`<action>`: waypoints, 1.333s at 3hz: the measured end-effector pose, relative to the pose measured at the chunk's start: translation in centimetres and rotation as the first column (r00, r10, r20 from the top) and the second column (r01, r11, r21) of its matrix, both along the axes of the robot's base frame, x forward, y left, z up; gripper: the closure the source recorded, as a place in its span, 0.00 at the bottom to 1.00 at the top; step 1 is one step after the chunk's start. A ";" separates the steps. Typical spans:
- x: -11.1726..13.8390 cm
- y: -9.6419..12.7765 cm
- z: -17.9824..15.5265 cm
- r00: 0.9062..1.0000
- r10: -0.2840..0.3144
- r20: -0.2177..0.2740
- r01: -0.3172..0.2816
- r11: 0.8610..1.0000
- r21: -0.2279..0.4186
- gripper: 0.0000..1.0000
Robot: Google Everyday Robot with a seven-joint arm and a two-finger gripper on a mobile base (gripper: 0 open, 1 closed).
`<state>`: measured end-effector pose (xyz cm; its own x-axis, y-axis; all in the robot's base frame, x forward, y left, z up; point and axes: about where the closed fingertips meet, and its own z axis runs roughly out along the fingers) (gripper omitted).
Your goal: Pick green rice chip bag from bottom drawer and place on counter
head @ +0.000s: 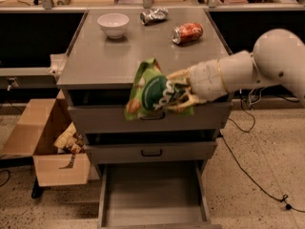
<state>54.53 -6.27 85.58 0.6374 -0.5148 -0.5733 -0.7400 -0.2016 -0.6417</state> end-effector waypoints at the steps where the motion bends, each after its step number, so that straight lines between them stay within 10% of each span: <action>1: 2.0 0.0 3.0 0.999 -0.016 0.044 0.015 1.000 0.024 1.00; 3: 3.6 -2.0 4.4 0.996 -0.089 0.026 0.087 0.993 0.076 1.00; 4: 6.3 -6.3 6.9 0.975 -0.222 -0.018 0.222 0.966 0.132 1.00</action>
Offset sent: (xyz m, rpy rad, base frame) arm 0.0197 0.0023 0.0291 0.0213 -0.0410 -0.0101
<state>60.84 -12.57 92.50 0.5138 -0.5627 -0.6476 -0.7588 0.0542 -0.6491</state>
